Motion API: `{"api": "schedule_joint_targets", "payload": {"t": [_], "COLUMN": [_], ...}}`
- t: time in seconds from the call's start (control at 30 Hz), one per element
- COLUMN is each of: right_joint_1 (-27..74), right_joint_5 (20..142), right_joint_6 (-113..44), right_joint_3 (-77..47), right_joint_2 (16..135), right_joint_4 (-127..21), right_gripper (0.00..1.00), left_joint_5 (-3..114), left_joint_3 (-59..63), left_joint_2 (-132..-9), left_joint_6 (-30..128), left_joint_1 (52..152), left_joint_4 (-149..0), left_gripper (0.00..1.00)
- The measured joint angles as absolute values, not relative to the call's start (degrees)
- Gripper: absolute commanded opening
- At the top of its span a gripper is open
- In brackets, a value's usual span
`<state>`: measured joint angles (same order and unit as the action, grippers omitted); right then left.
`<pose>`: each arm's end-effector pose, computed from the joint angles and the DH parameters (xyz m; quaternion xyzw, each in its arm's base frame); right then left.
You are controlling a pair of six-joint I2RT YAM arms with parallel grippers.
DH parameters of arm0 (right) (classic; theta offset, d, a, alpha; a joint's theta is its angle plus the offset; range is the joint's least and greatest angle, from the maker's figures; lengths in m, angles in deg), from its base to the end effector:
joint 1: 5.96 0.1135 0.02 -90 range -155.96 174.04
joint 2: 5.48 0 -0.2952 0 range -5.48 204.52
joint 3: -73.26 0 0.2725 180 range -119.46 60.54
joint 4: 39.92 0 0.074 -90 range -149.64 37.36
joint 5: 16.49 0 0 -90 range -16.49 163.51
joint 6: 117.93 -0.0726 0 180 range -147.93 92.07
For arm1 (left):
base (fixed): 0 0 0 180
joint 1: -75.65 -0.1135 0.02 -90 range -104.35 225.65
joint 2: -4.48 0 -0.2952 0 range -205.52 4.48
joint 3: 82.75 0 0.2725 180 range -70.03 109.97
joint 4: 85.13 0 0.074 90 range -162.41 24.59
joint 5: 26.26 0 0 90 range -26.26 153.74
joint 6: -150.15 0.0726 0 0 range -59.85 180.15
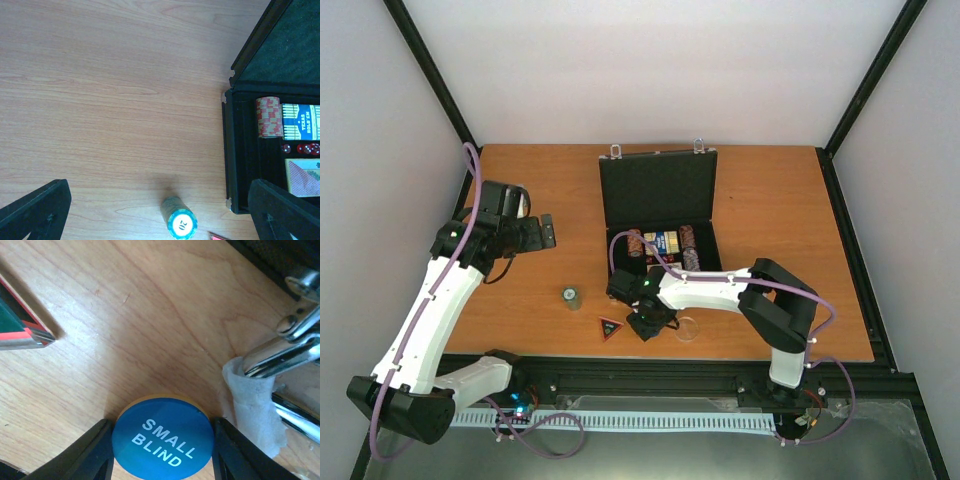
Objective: Pack up texas hold em set
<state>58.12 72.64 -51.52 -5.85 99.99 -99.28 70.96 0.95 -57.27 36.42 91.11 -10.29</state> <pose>0.1557 0.3178 0.1308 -0.3455 0.9376 0.0204 0.0322 0.2156 -0.0502 0.3589 -0.0882 0.9422 -0.0503 0.3192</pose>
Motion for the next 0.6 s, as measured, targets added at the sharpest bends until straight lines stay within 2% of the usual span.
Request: {"api": "schedule_joint_targets", "payload": {"t": [0.6], "right_joint_1": [56.74], "right_joint_5": [69.87], "right_joint_6": [-48.97], "right_joint_3": [-16.38], "right_joint_2": [97.52], "right_joint_4": [-107.17], "right_gripper": [0.41], "left_joint_5": [70.98], "left_joint_3": [-0.21], "left_joint_2": [-57.25], "left_joint_6": [35.7], "left_joint_1": [91.11], "left_joint_4": [-10.31], "left_gripper": [1.0]}}
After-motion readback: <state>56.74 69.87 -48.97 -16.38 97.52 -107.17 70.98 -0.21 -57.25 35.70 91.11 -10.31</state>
